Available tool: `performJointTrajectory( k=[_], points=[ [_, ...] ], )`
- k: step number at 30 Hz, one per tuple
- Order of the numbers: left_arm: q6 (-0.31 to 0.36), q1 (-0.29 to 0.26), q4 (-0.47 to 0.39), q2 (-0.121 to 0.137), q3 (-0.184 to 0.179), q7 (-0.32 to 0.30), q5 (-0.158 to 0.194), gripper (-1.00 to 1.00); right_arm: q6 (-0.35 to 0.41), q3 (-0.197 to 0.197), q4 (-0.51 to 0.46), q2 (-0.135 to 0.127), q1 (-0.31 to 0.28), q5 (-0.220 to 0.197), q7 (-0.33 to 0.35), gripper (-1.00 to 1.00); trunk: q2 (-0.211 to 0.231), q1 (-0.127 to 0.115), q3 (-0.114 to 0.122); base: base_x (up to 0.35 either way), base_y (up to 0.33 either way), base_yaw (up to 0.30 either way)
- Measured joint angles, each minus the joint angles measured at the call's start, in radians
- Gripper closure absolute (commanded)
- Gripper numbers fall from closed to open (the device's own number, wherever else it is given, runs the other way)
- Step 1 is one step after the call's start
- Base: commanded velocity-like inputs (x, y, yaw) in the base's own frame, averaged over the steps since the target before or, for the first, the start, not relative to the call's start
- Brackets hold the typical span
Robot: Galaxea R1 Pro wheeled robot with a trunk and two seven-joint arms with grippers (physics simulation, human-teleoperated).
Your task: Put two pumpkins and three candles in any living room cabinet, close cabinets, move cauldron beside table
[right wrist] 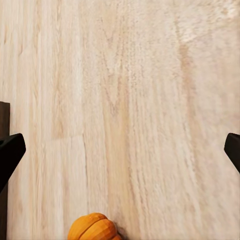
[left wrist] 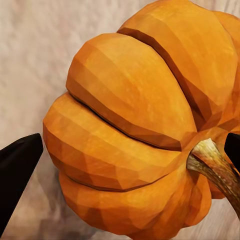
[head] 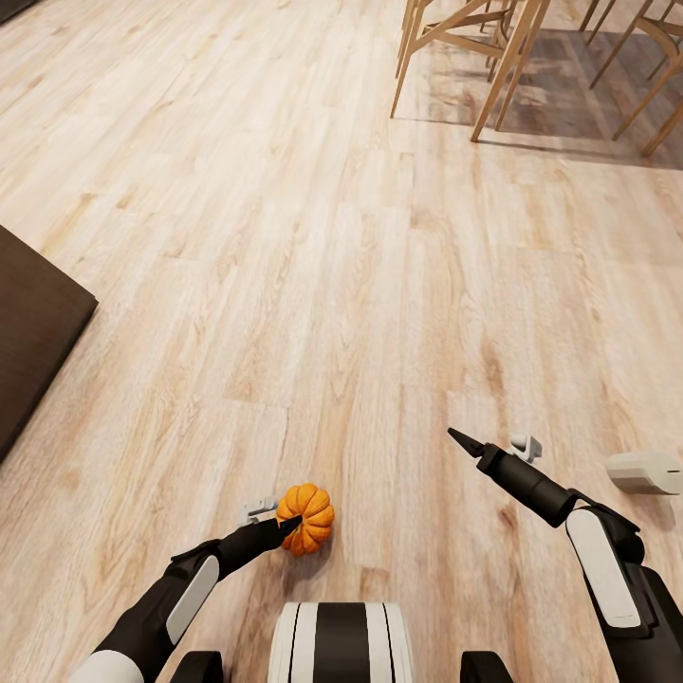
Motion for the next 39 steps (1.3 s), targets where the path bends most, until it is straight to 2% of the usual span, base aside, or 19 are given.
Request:
performJointTrajectory(
  k=[18, 23, 24, 25, 39],
  points=[
    [0.0, 0.0, 0.001, 0.001, -0.001, -0.001, 0.003, 1.0, 0.0, 0.0, 0.0, -0.001, 0.0, 0.0, 0.001, -1.0, 0.0, 0.0, 0.0, 0.0, 0.0, 0.0],
    [0.0, 0.0, 0.043, 0.0, 0.0, -0.001, 0.006, 1.0, 0.0, 0.0, 0.0, -0.001, 0.0, 0.0, 0.001, -1.0, 0.001, -0.002, 0.019, 0.0, 0.0, 0.0],
    [-0.002, 0.0, 0.045, 0.0, 0.0, 0.0, -0.005, 1.0, 0.0, 0.0, 0.0, -0.001, 0.0, 0.0, 0.001, -1.0, 0.001, -0.003, 0.023, 0.0, 0.0, 0.0],
    [-0.004, 0.0, 0.045, 0.001, 0.001, 0.0, -0.013, 1.0, 0.0, 0.0, 0.0, -0.001, 0.0, 0.0, 0.001, -1.0, 0.002, -0.003, 0.027, 0.0, 0.0, 0.0],
    [0.0, 0.0, 0.032, 0.005, 0.003, -0.001, -0.005, 1.0, 0.0, 0.0, 0.0, 0.0, 0.0, 0.0, 0.001, -1.0, 0.005, -0.009, 0.081, 0.0, 0.0, 0.0]
  ],
)
